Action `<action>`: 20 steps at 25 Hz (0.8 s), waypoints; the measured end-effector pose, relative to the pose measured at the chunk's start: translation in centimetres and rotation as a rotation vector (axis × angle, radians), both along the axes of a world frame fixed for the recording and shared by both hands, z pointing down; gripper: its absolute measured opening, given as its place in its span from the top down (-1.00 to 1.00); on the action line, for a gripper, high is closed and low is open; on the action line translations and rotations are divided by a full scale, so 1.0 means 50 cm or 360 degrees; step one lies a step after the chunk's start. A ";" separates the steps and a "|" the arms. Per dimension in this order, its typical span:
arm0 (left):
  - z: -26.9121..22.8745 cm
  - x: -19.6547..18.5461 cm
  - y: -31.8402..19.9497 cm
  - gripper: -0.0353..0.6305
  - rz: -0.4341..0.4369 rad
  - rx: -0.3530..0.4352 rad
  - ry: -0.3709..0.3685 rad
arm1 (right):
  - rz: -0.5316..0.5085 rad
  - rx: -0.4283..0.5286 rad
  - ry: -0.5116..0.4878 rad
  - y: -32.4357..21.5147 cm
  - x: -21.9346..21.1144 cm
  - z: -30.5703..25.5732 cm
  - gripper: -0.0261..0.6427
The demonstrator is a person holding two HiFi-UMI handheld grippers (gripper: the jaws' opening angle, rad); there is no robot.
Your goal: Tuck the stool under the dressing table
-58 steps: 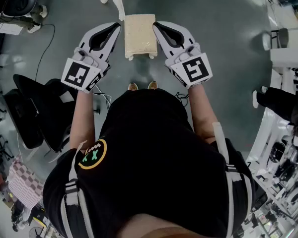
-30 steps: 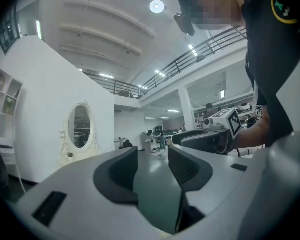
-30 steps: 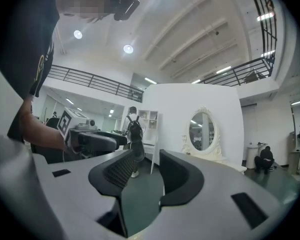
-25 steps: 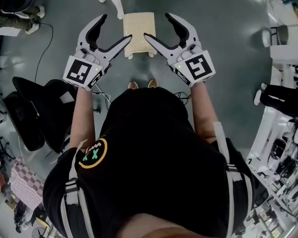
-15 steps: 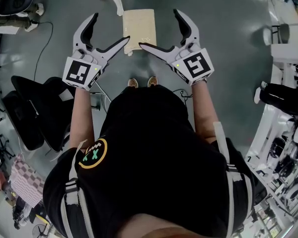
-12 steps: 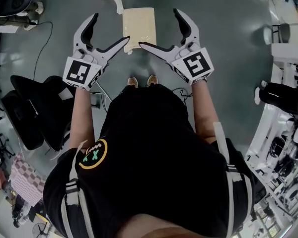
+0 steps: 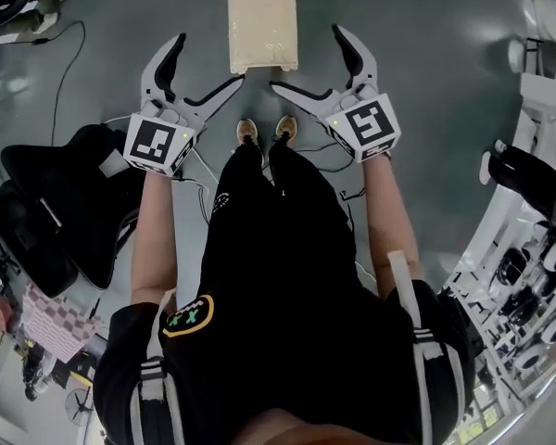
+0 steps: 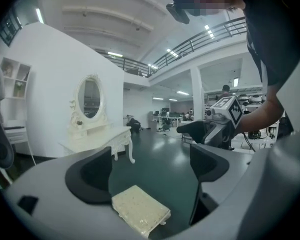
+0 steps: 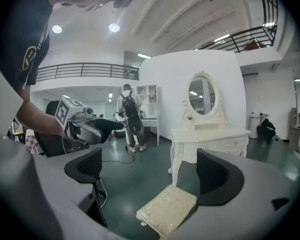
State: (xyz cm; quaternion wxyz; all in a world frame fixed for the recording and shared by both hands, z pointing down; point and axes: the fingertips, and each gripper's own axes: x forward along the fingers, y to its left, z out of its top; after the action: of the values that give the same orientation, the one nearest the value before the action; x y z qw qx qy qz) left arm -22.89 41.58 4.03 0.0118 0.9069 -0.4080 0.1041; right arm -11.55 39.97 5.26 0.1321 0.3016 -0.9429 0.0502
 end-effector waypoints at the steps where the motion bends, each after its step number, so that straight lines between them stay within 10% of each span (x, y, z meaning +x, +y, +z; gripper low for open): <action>1: 0.045 -0.005 -0.004 -0.55 -0.0013 -0.0037 -0.0007 | 0.0010 -0.0035 0.0023 -0.007 0.001 0.047 -0.87; 13: 0.862 -0.045 -0.119 -0.55 -0.0043 -0.0547 -0.0069 | 0.0125 -0.0446 0.0283 -0.152 -0.011 0.875 -0.87; 20: 1.157 -0.079 -0.119 -0.55 -0.0172 -0.0654 -0.0096 | 0.0202 -0.0543 0.0425 -0.146 0.024 1.182 -0.86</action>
State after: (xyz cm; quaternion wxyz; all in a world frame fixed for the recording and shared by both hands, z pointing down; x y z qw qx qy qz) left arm -26.83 35.63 61.90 0.1897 0.8588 -0.4263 0.2115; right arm -10.32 32.68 64.36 0.3013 0.3377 -0.8740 0.1768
